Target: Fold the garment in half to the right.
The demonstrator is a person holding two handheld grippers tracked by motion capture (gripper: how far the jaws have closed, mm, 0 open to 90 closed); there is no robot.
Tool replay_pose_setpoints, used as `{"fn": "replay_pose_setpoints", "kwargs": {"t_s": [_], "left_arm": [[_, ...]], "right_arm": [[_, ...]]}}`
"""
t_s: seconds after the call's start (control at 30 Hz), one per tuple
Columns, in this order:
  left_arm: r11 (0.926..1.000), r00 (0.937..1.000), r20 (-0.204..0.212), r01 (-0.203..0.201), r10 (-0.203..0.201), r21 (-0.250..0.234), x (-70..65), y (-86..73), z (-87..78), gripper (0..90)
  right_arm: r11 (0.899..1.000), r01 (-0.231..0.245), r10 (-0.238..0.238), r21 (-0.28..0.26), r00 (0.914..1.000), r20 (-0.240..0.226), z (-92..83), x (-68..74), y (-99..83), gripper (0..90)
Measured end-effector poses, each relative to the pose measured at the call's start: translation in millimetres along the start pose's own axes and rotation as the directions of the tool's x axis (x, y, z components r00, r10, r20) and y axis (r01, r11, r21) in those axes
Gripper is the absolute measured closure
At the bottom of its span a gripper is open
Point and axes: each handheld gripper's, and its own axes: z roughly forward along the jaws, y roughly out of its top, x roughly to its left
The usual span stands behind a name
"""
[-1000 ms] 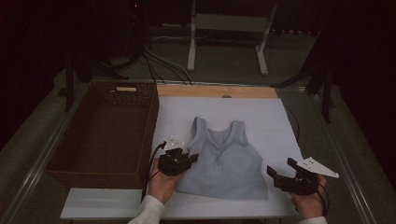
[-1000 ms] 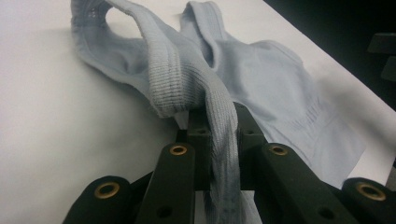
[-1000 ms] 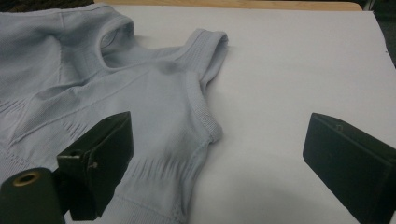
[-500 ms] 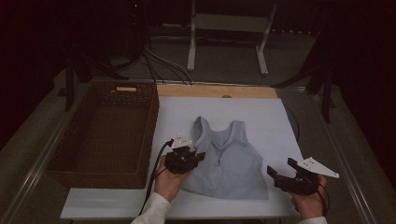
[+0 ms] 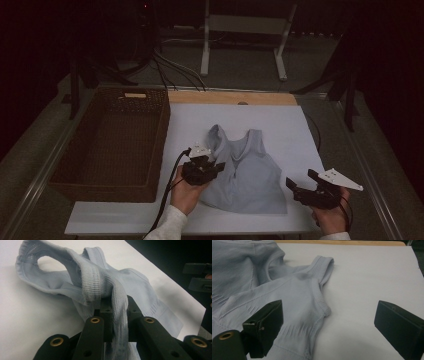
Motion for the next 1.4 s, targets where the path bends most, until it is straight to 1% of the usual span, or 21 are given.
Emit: {"fn": "replay_pose_setpoints", "kwargs": {"t_s": [0.03,0.6,1.4], "left_arm": [[1.0000,1.0000,0.002,-0.004,0.004,0.002,-1.1,1.0,0.8,81.3],[1.0000,0.9995,0.030,0.002,-0.002,-0.001,-8.6,6.8,10.1,81.3],[0.9999,0.9973,0.072,-0.015,0.014,0.007,-24.3,14.7,23.5,81.3]], "right_arm": [[1.000,0.001,-0.001,0.000,1.0000,0.000,0.1,0.0,0.0,8.8],[1.000,0.002,-0.002,0.000,1.0000,0.000,0.0,-0.2,-0.1,8.8],[1.000,-0.003,0.003,0.001,1.0000,0.000,-0.1,-0.8,-0.1,8.8]]}}
